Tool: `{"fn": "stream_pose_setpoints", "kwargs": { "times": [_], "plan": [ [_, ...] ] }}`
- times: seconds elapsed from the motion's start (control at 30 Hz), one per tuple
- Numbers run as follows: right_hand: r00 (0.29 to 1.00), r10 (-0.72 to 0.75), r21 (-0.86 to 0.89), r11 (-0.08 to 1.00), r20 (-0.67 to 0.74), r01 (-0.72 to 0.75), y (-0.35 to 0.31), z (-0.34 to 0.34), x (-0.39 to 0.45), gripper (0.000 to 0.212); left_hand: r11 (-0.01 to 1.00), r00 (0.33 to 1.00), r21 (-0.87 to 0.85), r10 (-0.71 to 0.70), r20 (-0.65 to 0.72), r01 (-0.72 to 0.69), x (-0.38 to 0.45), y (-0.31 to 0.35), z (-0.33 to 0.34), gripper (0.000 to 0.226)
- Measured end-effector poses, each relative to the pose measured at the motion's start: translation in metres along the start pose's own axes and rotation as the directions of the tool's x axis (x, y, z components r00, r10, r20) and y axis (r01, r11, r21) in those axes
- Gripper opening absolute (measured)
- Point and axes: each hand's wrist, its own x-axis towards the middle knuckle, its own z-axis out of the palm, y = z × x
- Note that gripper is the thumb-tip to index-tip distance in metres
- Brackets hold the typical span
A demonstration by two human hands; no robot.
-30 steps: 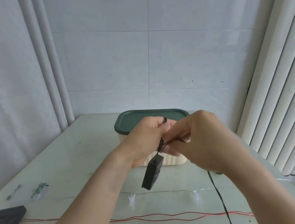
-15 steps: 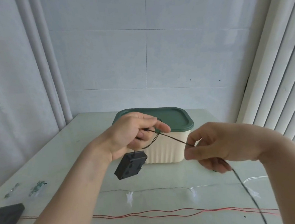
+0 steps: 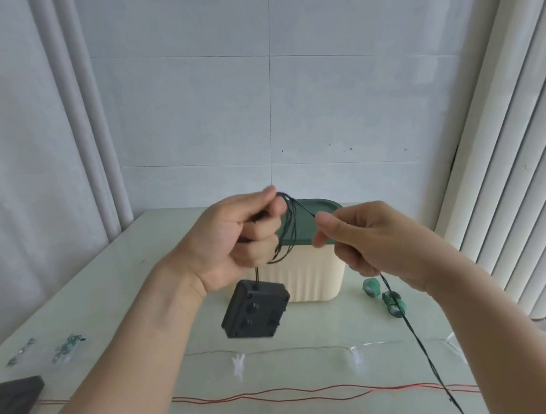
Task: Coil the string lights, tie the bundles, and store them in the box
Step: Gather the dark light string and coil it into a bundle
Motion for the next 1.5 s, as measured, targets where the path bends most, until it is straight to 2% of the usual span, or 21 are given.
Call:
{"fn": "stream_pose_setpoints", "kwargs": {
  "times": [0.13, 0.27, 0.37, 0.47, 0.57, 0.63, 0.7, 0.77, 0.87, 0.93, 1.0, 1.03, 1.1, 1.17, 1.23, 1.3, 1.37, 1.43, 1.5],
  "plan": [
    [0.984, 0.08, -0.038, 0.996, 0.162, -0.074, 0.002, 0.004, 0.0, 0.049, 0.944, 0.967, -0.271, 0.13, -0.221, -0.189, 0.004, 0.004, -0.003, 0.029],
    [0.921, 0.201, -0.124, 0.978, 0.334, -0.169, 0.003, 0.008, -0.002, 0.046, 0.808, 0.909, -0.464, 0.196, -0.367, -0.362, 0.006, 0.005, -0.015, 0.033],
    [0.933, 0.237, -0.229, 0.957, 0.272, -0.176, -0.003, 0.019, -0.002, 0.043, 0.793, 0.886, -0.451, 0.229, -0.404, -0.41, 0.007, 0.002, -0.017, 0.034],
    [0.968, 0.19, -0.439, 0.893, 0.167, -0.1, -0.009, 0.03, -0.003, 0.039, 0.853, 0.881, -0.348, 0.235, -0.412, -0.39, 0.008, 0.001, -0.01, 0.033],
    [0.985, 0.127, -0.484, 0.874, 0.118, -0.054, -0.013, 0.037, -0.006, 0.04, 0.94, 0.859, -0.013, 0.305, -0.413, -0.34, 0.007, 0.0, 0.001, 0.031],
    [0.992, 0.069, -0.507, 0.862, 0.109, -0.004, -0.014, 0.037, -0.007, 0.046, 0.941, 0.888, 0.196, 0.327, -0.322, -0.276, 0.005, -0.003, 0.012, 0.028],
    [0.988, 0.028, -0.47, 0.881, 0.152, 0.048, -0.018, 0.037, -0.011, 0.045, 0.929, 0.938, 0.316, 0.27, -0.218, -0.194, 0.003, -0.008, 0.02, 0.026],
    [0.985, -0.017, -0.394, 0.915, 0.174, 0.085, -0.022, 0.035, -0.014, 0.042, 0.913, 0.969, 0.399, 0.17, -0.178, -0.087, 0.004, -0.013, 0.022, 0.025],
    [0.995, -0.076, -0.366, 0.926, 0.066, 0.094, -0.023, 0.031, -0.015, 0.051, 0.838, 0.996, 0.545, 0.038, -0.079, 0.012, 0.005, -0.018, 0.025, 0.024],
    [0.994, -0.1, -0.36, 0.926, 0.045, 0.109, -0.026, 0.027, -0.016, 0.05, 0.841, 0.999, 0.539, -0.05, 0.006, 0.039, 0.003, -0.019, 0.03, 0.028],
    [0.99, -0.136, -0.34, 0.929, 0.047, 0.144, -0.029, 0.024, -0.019, 0.039, 0.837, 0.994, 0.542, -0.108, 0.036, 0.071, 0.001, -0.018, 0.033, 0.034],
    [0.986, -0.153, -0.309, 0.937, 0.059, 0.164, -0.03, 0.022, -0.02, 0.031, 0.826, 0.993, 0.559, -0.115, 0.037, 0.074, 0.001, -0.017, 0.034, 0.037],
    [0.976, -0.164, -0.137, 0.973, 0.142, 0.184, -0.031, 0.015, -0.02, 0.012, 0.821, 0.995, 0.567, -0.097, 0.015, 0.071, 0.001, -0.017, 0.032, 0.045],
    [0.951, -0.147, 0.08, 0.988, 0.272, 0.13, -0.027, 0.006, -0.019, 0.018, 0.822, 0.998, 0.566, -0.051, -0.033, 0.061, 0.002, -0.014, 0.027, 0.053],
    [0.93, -0.094, 0.199, 0.98, 0.355, 0.023, -0.021, -0.002, -0.018, 0.029, 0.819, 0.998, 0.57, -0.049, -0.048, 0.067, 0.001, -0.009, 0.022, 0.056],
    [0.95, -0.008, 0.104, 0.994, 0.313, -0.026, -0.016, -0.008, -0.017, 0.025, 0.799, 0.997, 0.598, -0.07, -0.024, 0.07, -0.002, -0.006, 0.018, 0.055],
    [0.985, 0.058, -0.218, 0.976, 0.163, -0.021, -0.012, -0.016, -0.015, 0.008, 0.762, 0.997, 0.644, -0.079, -0.014, 0.069, -0.004, -0.004, 0.013, 0.053],
    [0.992, 0.09, -0.451, 0.891, 0.084, -0.043, -0.008, -0.024, -0.016, 0.013, 0.713, 0.995, 0.696, -0.098, -0.018, 0.083, -0.005, -0.005, 0.009, 0.049],
    [0.998, 0.054, -0.385, 0.922, 0.013, -0.044, -0.006, -0.028, -0.015, 0.022, 0.671, 0.986, 0.733, -0.168, 0.003, 0.112, -0.005, -0.007, 0.007, 0.041]
  ]
}}
